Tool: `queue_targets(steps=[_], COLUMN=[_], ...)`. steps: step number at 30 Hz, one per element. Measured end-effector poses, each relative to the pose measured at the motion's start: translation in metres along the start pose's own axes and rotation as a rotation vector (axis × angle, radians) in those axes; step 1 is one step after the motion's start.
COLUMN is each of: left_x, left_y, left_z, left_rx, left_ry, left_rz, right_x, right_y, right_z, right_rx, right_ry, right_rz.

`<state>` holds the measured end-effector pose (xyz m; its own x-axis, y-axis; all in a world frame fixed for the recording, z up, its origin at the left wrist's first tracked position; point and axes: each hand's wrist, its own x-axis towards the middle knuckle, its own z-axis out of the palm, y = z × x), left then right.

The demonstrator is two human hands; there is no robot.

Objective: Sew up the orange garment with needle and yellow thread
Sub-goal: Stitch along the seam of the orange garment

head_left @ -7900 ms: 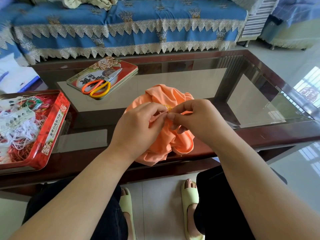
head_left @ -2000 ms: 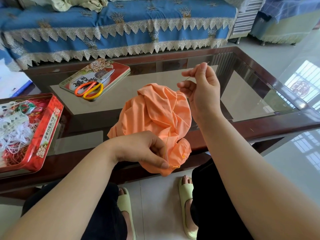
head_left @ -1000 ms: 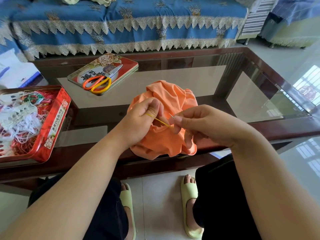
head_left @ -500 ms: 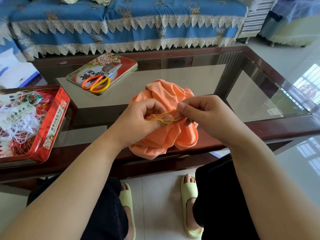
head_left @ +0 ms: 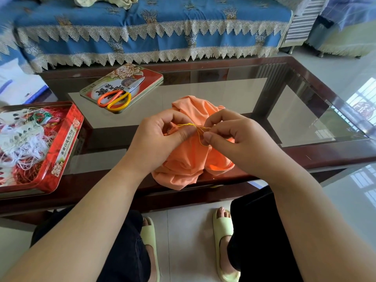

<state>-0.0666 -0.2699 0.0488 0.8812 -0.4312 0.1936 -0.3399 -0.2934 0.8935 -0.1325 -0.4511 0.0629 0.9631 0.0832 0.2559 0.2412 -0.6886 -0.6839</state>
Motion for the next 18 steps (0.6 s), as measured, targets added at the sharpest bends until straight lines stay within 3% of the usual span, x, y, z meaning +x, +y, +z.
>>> queue_targets(steps=[18], left_x=[-0.0011], left_y=[-0.0019], left_z=[0.0053], left_rx=[-0.001], left_ry=[0.017], left_rz=[0.076], right_x=[0.0027], right_y=[0.0029], right_z=[0.0026], right_rx=[-0.076], right_ry=[0.044], right_rz=[-0.006])
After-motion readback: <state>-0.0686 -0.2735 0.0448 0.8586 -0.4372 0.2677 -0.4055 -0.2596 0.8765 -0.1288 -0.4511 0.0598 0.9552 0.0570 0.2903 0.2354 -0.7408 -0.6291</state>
